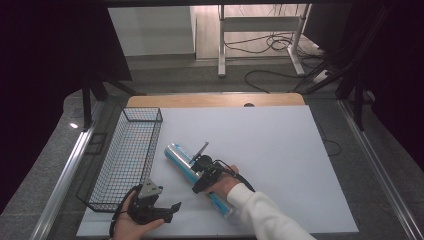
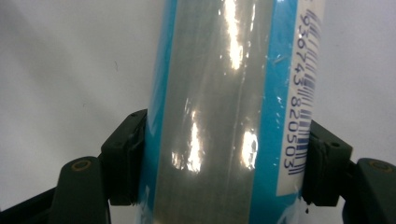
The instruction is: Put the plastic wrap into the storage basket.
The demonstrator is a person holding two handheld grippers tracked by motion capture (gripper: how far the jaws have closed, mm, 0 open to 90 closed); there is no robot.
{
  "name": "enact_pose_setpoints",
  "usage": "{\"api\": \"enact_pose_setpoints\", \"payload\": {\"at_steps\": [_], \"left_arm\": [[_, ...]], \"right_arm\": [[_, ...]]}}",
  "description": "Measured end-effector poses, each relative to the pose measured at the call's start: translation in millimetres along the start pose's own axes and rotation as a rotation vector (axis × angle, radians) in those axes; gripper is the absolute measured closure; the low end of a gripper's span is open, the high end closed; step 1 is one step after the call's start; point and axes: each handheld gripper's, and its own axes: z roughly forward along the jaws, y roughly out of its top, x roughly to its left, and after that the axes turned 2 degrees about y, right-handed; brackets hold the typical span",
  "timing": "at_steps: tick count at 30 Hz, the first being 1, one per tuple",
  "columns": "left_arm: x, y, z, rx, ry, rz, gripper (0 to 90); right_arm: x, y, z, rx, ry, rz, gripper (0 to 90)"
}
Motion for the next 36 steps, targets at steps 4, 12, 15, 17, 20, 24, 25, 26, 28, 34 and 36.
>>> {"api": "enact_pose_setpoints", "payload": {"at_steps": [4, 12, 15, 17, 20, 24, 25, 26, 28, 34, 36], "left_arm": [[0.7, -0.2, -0.9, -0.003, 0.002, 0.000, 17.1], [1.6, -0.2, -2.6, -0.012, 0.004, -0.003, 17.1], [1.8, -0.1, -2.6, -0.013, 0.004, -0.004, 17.1], [1.7, 0.0, -2.7, -0.014, 0.004, -0.005, 17.1], [1.5, 0.3, -3.3, -0.018, 0.001, -0.009, 17.1], [2.1, 2.1, -4.5, -0.034, -0.018, -0.026, 17.1], [2.2, 3.0, -5.0, -0.038, -0.028, -0.034, 17.1], [2.2, 3.6, -5.2, -0.041, -0.033, -0.038, 17.0], [2.0, 4.5, -5.4, -0.046, -0.039, -0.041, 17.0], [1.1, 12.8, -1.1, -0.059, -0.081, -0.065, 17.0], [0.9, 15.2, 1.6, -0.052, -0.090, -0.073, 17.0]], "right_arm": [[-2.8, 0.8, -0.7, 0.001, 0.017, 0.024, 30.7], [-17.5, -3.3, -6.9, -0.061, 0.126, 0.087, 31.6], [-21.7, -6.1, -11.5, -0.088, 0.173, 0.112, 31.7], [-22.4, -8.1, -16.0, -0.107, 0.177, 0.110, 31.7], [-25.2, -11.6, -26.3, -0.160, 0.203, 0.130, 31.7], [-30.8, -21.4, -44.4, -0.257, 0.248, 0.175, 31.7], [-32.1, -23.8, -47.4, -0.273, 0.256, 0.188, 31.6], [-34.9, -28.2, -52.0, -0.294, 0.266, 0.205, 31.6], [-36.2, -30.8, -54.6, -0.305, 0.273, 0.213, 31.7], [-45.1, -60.4, -74.2, -0.385, 0.272, 0.241, 31.6], [-46.9, -70.5, -78.7, -0.404, 0.268, 0.252, 31.6]]}}
